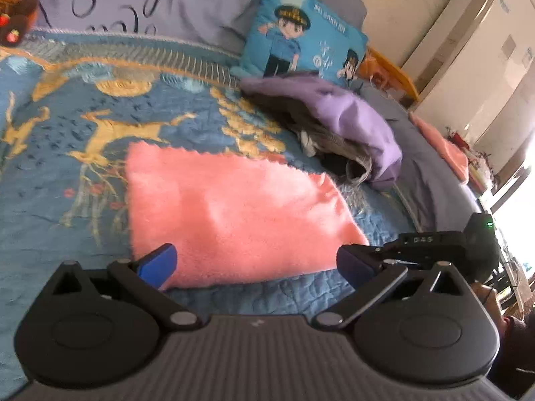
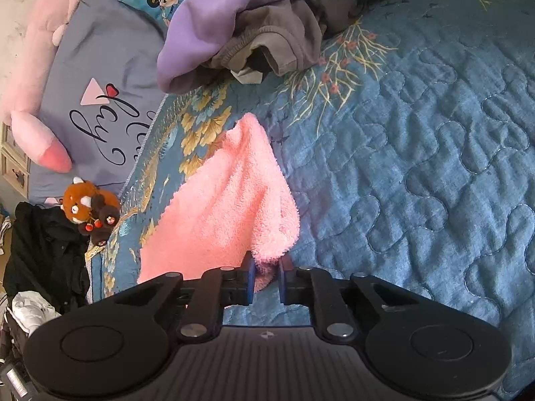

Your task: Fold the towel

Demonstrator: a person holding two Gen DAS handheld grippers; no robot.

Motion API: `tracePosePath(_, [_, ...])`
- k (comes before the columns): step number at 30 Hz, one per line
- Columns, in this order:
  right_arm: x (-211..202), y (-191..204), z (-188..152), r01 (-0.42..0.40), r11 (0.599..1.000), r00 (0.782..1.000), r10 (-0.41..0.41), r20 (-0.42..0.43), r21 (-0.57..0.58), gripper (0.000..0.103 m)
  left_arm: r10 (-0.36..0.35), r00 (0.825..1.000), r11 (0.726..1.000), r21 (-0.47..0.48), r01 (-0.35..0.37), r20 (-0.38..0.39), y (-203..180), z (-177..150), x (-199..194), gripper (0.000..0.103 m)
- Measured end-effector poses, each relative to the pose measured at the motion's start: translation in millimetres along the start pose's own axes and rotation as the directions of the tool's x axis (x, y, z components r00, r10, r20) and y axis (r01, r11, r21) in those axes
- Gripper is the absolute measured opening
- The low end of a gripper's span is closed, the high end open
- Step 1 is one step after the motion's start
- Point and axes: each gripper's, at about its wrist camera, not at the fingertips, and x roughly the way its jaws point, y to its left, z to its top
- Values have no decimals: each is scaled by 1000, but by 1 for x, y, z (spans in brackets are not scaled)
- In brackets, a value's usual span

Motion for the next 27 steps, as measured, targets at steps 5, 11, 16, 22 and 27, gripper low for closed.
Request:
tracePosePath(5, [1, 3, 1, 13, 1000, 1000, -13, 4, -14, 11, 115, 991, 992, 58, -111, -70, -4, -1, 25, 103])
tracePosePath(11, [-1, 11, 0, 40, 998, 999, -38, 28, -52, 10, 169, 981, 980, 121, -156, -99, -7, -11, 25, 103])
tracePosePath(16, [-3, 24, 0, 60, 993, 997, -55, 53, -103, 9, 144, 985, 988, 71, -138, -93, 7, -14, 16, 103])
tracePosePath(22, [0, 24, 0, 75, 993, 996, -70, 52, -94, 9, -34, 999, 999, -32, 35, 31, 6, 13, -7, 103])
tracePosePath(27, [1, 20, 0, 67, 995, 997, -64, 41, -76, 9, -75, 995, 997, -5, 76, 63, -9, 44, 23, 103])
